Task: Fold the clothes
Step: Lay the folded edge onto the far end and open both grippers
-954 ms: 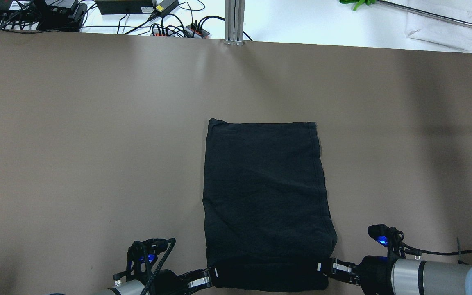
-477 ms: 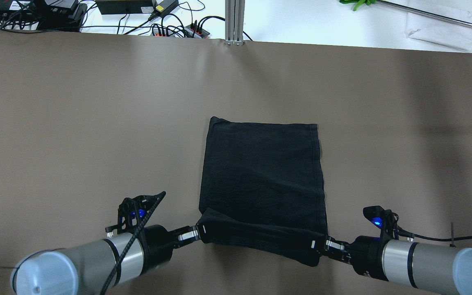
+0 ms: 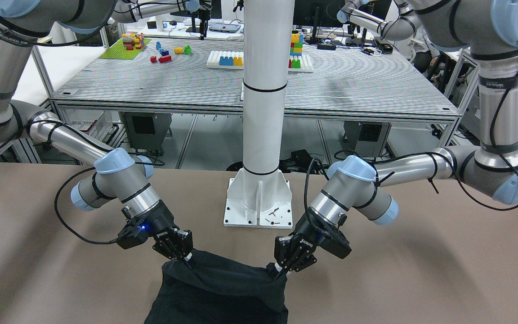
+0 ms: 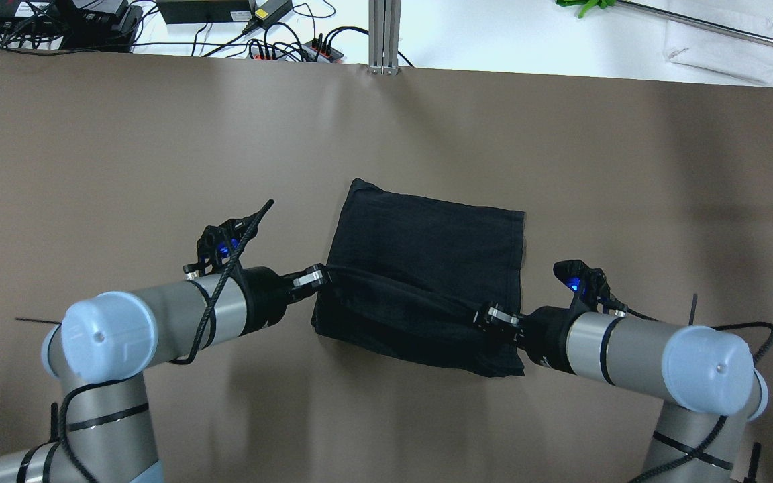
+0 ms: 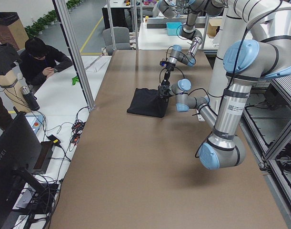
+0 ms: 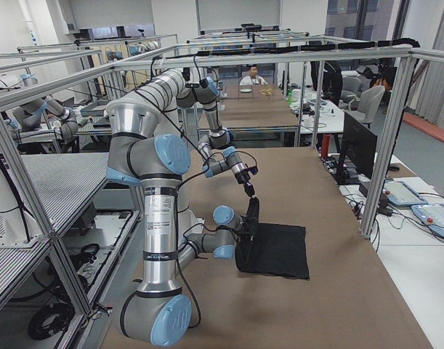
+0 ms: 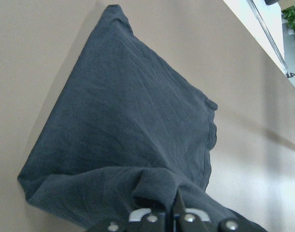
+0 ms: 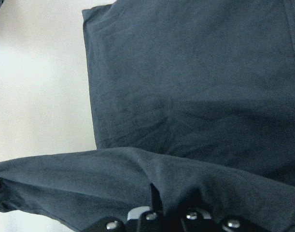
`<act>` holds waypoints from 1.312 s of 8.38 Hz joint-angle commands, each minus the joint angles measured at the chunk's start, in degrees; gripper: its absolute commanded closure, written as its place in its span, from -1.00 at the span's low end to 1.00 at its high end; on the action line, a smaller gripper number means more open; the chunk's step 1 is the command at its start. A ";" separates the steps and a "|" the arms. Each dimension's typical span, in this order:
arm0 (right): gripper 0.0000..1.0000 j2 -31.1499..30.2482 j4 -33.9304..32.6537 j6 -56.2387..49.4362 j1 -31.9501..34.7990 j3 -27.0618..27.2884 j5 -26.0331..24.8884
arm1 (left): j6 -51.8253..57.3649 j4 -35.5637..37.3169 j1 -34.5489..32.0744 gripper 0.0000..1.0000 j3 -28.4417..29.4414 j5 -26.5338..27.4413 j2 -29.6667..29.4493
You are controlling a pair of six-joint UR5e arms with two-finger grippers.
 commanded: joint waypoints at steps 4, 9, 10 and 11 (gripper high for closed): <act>1.00 7.38 -3.63 -4.72 6.65 -11.42 -0.47 | -0.02 -0.68 -10.51 1.00 21.56 -1.34 -13.81; 0.89 13.27 -3.62 -4.54 9.10 -17.95 -3.28 | 0.06 -1.03 -11.40 1.00 29.48 -2.66 -19.27; -0.48 14.15 -3.63 -4.72 9.20 -19.17 -3.28 | 0.07 -2.16 -11.40 0.78 30.19 -2.31 -19.36; -0.88 14.77 -3.63 -4.72 9.20 -20.14 -3.89 | 0.24 -2.60 -11.40 -0.44 30.28 -2.22 -19.36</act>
